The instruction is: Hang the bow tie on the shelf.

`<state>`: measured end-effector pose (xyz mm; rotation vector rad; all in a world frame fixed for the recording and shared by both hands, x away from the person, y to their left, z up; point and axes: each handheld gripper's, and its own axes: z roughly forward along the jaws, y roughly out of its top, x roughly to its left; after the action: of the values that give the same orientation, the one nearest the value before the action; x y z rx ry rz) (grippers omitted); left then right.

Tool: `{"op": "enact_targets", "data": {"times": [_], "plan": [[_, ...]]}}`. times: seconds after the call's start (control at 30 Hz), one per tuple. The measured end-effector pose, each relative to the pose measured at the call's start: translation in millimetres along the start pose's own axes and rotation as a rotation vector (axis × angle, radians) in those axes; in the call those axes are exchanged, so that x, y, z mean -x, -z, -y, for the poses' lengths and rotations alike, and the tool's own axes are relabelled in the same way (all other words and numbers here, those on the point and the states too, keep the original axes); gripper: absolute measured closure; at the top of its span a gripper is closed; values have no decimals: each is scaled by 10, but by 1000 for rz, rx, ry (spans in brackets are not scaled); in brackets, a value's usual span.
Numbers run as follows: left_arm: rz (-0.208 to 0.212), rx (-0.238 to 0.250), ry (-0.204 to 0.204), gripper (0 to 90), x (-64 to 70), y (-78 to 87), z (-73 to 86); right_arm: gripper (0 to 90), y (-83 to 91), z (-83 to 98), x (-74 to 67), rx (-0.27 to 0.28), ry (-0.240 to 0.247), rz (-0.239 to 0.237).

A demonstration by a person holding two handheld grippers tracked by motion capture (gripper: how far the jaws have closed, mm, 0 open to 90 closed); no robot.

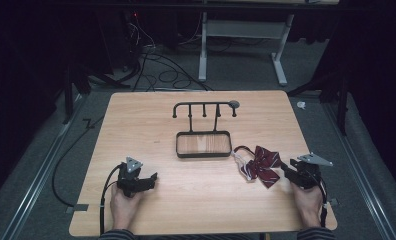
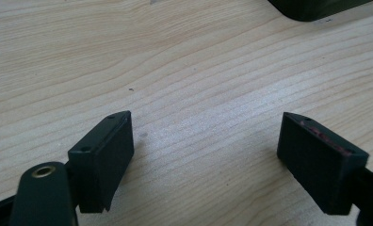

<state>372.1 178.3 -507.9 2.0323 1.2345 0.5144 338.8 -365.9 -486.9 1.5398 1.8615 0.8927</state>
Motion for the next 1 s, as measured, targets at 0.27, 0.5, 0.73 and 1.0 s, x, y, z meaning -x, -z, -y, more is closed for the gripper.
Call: {"op": "enact_targets", "data": {"times": [0.27,0.5,0.73,1.0], "plan": [[0,0,1,198,-1,0,0,625,132,-205,-202,46,64,-96],[0,2,2,198,0,0,0,641,48,-450,-419,37,116,-178],[-1,3,3,199,1,-1,1,645,-196,-671,-662,-14,214,-218],[-2,3,3,201,1,-1,1,657,-502,-833,-768,-77,232,-255]]}}
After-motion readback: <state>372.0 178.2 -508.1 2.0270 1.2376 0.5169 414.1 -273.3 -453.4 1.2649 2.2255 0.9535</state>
